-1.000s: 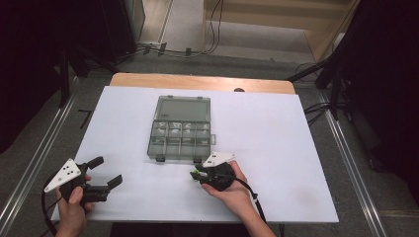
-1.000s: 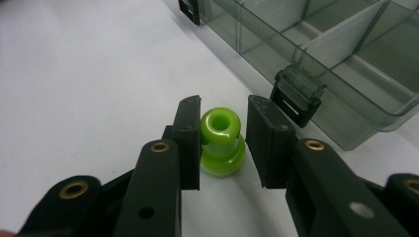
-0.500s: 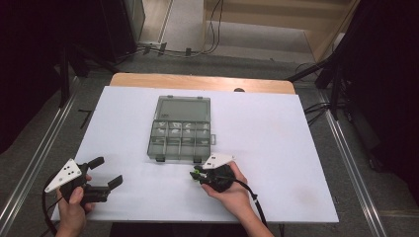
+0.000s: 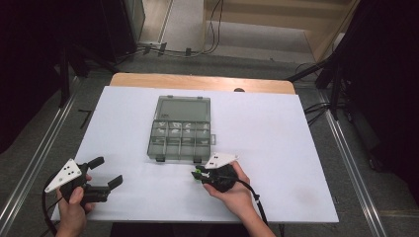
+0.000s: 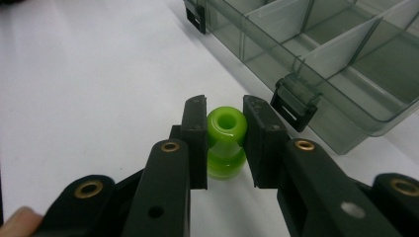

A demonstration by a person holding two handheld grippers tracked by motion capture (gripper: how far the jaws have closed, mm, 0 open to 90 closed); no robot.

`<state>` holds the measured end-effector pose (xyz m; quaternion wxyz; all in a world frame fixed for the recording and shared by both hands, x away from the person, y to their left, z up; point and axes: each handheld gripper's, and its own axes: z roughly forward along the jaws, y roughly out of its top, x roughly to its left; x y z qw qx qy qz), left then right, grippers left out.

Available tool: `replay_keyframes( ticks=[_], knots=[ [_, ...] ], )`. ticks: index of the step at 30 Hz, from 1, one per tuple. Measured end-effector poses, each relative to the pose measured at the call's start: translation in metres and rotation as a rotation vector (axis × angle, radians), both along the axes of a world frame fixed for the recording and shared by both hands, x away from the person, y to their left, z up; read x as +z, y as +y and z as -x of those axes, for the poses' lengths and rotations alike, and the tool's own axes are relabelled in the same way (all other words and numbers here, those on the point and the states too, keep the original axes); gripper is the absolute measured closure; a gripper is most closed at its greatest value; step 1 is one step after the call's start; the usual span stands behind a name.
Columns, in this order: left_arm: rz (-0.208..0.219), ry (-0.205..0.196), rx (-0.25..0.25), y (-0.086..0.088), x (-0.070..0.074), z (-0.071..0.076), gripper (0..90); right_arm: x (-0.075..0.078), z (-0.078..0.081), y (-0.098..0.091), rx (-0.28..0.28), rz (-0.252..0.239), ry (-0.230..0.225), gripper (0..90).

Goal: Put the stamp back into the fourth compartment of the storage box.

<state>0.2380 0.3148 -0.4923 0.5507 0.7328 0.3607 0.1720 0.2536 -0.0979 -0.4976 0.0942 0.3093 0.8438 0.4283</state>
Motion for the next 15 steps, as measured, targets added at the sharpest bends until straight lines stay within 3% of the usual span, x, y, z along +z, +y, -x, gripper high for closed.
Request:
replay_keyframes(
  ticks=[15],
  knots=[
    [-0.002, 0.002, -0.007, -0.001, 0.0, 0.0, 0.0, 0.012, -0.001, -0.01, -0.024, -0.025, 0.006, 71.0]
  ],
)
